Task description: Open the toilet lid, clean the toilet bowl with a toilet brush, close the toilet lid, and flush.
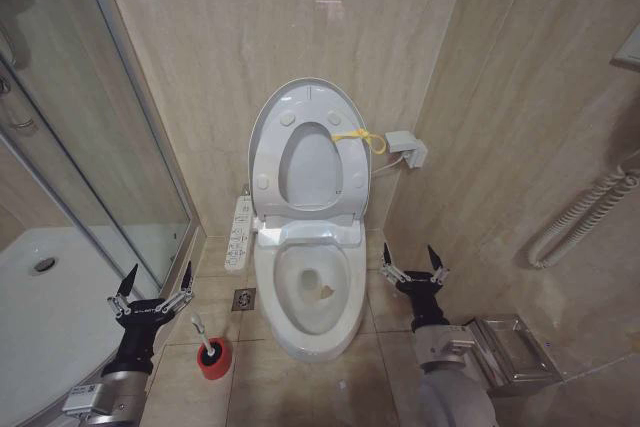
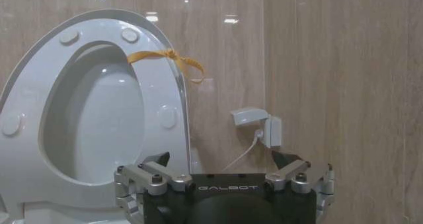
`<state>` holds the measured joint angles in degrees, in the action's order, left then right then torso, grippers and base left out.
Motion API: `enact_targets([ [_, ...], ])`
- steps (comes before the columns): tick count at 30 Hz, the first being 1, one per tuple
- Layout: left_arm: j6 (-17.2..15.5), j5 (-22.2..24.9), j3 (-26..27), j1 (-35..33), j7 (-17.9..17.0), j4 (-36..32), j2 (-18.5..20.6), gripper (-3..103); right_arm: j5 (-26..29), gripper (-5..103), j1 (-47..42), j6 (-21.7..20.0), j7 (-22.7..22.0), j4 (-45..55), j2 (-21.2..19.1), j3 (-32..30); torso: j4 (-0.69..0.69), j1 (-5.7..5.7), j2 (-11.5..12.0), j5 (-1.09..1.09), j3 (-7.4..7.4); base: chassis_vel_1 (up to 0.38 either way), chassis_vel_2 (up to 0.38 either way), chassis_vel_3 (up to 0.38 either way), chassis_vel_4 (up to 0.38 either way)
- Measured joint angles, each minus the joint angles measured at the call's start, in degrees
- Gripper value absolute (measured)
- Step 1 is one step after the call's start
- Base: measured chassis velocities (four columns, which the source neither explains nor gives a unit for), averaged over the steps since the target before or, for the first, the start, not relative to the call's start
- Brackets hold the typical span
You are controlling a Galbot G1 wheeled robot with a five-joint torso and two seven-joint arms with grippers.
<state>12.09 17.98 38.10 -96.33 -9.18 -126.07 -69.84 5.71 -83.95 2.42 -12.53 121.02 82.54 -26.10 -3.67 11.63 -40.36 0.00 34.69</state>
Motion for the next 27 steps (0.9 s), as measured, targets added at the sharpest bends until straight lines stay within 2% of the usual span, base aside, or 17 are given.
enact_targets([
  [27,0.0,0.0,0.0,0.0,0.0,0.0,0.0,100,0.1,100,0.0,0.0,0.0,0.0,0.0,0.0,0.0,0.0,0.0,0.0,0.0,0.0,0.0,0.0,0.0],
])
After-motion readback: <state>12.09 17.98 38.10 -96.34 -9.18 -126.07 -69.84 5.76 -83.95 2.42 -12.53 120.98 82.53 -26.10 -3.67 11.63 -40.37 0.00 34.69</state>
